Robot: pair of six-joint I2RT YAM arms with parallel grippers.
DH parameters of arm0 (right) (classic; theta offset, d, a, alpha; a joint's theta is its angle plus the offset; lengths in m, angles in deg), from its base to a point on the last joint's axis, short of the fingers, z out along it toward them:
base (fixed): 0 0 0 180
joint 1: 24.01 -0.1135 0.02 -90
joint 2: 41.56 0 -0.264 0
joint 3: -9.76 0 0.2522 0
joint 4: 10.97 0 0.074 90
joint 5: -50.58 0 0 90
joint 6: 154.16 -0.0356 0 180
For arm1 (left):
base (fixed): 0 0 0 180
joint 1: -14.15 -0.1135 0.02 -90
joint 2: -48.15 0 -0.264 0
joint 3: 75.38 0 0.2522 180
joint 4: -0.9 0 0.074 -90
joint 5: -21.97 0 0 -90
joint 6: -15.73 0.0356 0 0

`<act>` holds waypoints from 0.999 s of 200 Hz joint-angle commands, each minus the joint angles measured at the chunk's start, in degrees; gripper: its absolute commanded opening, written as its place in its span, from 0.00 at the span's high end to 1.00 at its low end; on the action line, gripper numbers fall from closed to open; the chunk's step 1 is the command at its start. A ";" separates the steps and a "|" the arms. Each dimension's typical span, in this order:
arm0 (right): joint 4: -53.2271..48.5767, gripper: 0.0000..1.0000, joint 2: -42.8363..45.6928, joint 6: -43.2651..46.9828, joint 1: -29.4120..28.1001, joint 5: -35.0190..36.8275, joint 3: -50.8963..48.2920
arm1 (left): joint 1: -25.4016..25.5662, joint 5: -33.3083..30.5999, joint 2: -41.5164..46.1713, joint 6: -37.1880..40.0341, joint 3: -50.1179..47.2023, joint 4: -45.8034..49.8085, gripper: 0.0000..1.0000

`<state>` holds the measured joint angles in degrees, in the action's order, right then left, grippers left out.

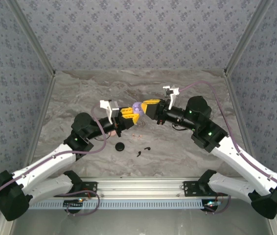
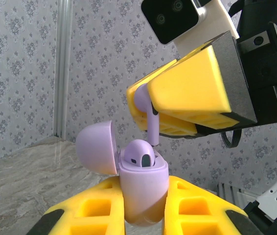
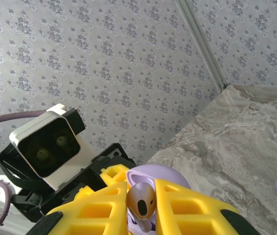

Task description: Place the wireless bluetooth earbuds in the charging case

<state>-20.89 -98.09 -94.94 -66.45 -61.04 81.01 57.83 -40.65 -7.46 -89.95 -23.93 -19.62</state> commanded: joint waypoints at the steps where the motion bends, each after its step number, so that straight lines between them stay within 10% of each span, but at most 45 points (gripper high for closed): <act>1: -0.71 0.80 -0.40 1.64 -0.50 1.32 2.18 | 0.52 0.04 0.57 0.49 1.84 -2.54 1.00; 200: -1.06 0.80 -0.94 0.43 -1.18 -1.57 1.48 | 0.51 -0.90 1.19 0.74 1.60 -2.90 1.00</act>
<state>-21.92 -99.10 -94.18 -67.19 -60.78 81.32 58.05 -40.87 -7.44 -89.95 -23.93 -19.67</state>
